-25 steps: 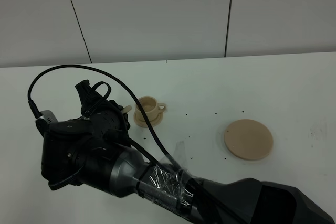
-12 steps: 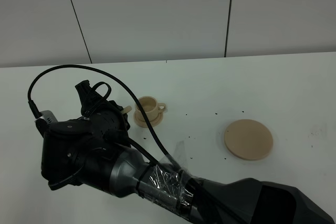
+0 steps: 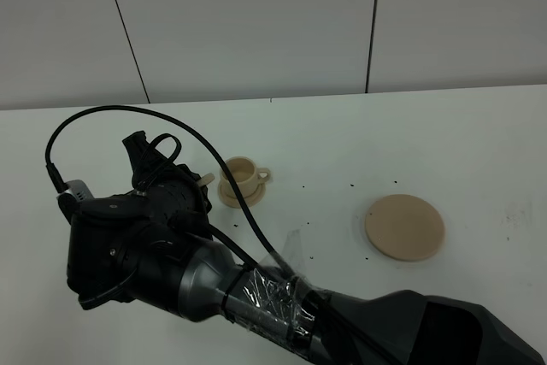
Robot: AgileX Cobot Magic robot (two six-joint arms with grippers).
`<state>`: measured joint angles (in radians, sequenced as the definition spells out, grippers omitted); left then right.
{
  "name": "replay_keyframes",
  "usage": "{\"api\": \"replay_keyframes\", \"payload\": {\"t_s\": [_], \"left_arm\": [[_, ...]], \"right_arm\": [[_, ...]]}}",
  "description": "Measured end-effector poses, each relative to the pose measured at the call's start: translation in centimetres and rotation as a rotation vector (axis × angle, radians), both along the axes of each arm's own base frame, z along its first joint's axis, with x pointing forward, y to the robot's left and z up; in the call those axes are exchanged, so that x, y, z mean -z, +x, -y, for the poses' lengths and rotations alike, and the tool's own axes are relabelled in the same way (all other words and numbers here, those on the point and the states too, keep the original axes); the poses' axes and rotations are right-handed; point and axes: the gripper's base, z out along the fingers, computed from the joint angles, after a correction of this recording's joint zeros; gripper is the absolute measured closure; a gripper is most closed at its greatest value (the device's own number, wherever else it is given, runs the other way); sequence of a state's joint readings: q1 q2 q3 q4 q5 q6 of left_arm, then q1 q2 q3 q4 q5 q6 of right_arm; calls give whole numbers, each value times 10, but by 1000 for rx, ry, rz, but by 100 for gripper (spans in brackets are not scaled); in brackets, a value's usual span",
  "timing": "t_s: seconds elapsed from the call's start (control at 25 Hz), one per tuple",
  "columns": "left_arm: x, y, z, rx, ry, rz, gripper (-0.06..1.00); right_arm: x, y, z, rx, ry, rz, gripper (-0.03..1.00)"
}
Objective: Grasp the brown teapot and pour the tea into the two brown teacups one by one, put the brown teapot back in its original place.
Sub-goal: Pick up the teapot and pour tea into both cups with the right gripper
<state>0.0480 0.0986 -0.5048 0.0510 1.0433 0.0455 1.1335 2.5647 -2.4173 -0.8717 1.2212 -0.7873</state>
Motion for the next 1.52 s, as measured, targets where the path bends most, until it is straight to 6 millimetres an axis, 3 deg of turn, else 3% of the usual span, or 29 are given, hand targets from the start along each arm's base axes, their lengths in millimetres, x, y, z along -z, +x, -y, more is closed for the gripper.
{"api": "replay_keyframes", "payload": {"t_s": [1.52], "left_arm": [[0, 0, 0, -1, -1, 0, 71]], "right_arm": [[0, 0, 0, 1, -1, 1, 87]]}}
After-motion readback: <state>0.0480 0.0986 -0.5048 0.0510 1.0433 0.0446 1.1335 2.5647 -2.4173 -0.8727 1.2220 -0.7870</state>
